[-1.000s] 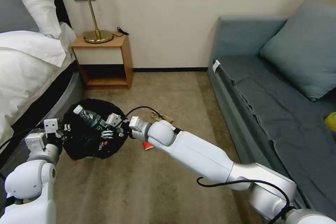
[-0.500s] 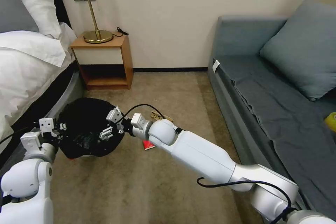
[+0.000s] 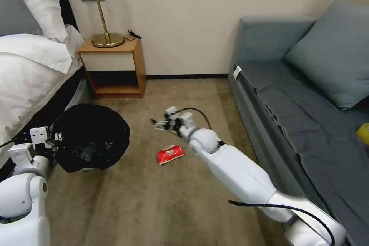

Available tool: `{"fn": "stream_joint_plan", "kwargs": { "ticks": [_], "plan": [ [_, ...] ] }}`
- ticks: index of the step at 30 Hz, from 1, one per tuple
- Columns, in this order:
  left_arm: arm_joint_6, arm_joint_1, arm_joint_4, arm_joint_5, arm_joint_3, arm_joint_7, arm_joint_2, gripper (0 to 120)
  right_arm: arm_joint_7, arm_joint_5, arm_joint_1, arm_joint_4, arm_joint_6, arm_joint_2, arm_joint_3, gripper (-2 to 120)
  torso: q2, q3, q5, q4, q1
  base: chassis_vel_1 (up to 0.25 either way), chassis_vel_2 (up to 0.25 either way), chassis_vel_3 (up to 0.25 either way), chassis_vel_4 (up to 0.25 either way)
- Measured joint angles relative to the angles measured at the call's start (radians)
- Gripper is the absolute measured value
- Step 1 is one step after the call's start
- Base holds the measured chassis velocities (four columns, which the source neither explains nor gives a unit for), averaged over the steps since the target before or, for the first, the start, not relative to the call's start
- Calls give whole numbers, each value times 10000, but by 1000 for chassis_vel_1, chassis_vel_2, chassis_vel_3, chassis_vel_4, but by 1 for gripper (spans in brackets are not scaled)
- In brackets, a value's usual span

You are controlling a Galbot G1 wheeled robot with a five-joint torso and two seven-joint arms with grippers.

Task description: Pick up the trash bin, then pick up the garbage on the floor and place it into the trash bin.

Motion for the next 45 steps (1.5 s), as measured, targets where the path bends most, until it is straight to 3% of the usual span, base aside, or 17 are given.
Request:
{"fn": "stream_joint_plan", "kwargs": {
  "ticks": [11,33,45],
  "plan": [
    [-63,210,110,-70,-469,4,28,3,759,20,-777,-139,-498,-175,951,100,0,0,-1,3,0,0,0,0,0],
    [-207,210,375,-163,-529,14,0,3,535,-397,-1213,-764,-172,174,1108,100,0,0,-3,3,0,0,0,0,0],
    [-72,276,-16,-328,-176,44,-216,3,431,-588,-1256,-872,-86,185,1022,100,0,0,-2,2,0,-43,43,45,-46]
  ]
}}
